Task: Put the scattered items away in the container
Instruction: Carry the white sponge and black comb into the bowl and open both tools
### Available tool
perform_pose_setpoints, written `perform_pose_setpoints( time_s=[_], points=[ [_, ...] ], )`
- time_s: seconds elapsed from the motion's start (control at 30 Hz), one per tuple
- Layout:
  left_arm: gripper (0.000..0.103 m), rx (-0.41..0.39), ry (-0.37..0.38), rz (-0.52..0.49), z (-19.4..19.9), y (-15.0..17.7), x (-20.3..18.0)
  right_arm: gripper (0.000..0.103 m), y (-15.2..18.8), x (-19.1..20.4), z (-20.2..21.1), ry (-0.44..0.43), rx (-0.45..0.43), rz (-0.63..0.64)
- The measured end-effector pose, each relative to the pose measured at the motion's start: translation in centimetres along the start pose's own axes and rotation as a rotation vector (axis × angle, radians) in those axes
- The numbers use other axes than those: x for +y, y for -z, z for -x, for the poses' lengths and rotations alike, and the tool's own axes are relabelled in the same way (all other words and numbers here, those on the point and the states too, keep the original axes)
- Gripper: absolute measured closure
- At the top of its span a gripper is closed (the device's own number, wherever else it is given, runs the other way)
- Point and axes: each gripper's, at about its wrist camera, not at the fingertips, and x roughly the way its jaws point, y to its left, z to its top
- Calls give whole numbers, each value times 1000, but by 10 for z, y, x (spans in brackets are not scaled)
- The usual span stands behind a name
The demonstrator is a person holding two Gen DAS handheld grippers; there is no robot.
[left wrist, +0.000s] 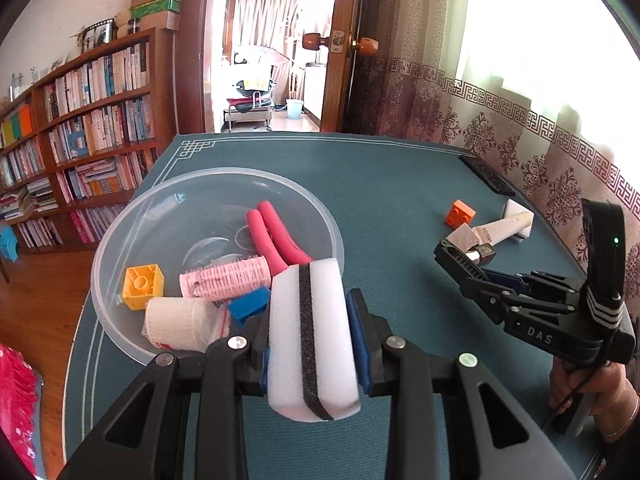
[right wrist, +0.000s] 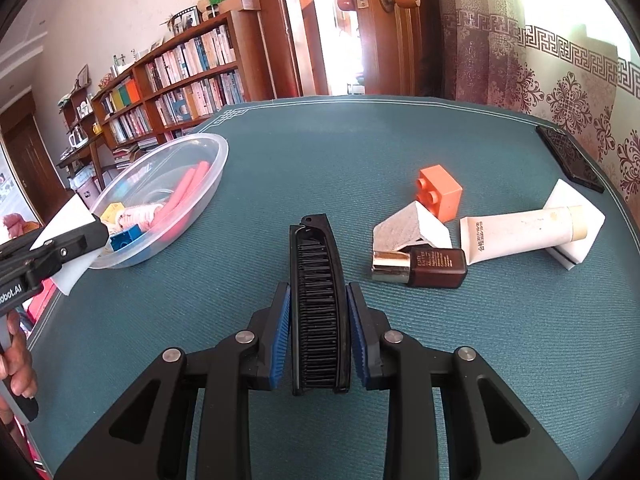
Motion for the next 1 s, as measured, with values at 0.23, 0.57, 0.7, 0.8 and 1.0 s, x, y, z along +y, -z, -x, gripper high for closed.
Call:
perform_pose_setpoints(
  time_s=[0.23, 0.57, 0.7, 0.8, 1.0],
  points=[
    [69, -65, -164, 108, -12, -28, 49, 73, -29, 27, -10, -59, -21, -6],
    [16, -89, -190, 179, -33, -40, 78, 73, -65, 84, -35, -133, -55, 35],
    [15, -106, -221, 187, -30, -36, 84, 73, -71, 100, -49, -151, -49, 47],
    [15, -113, -238, 205, -28, -33, 90, 73, -74, 111, -59, -162, -41, 53],
    [12, -148, -265, 210, -17, -31, 93, 72, -81, 124, -76, -195, -30, 41]
  ],
)
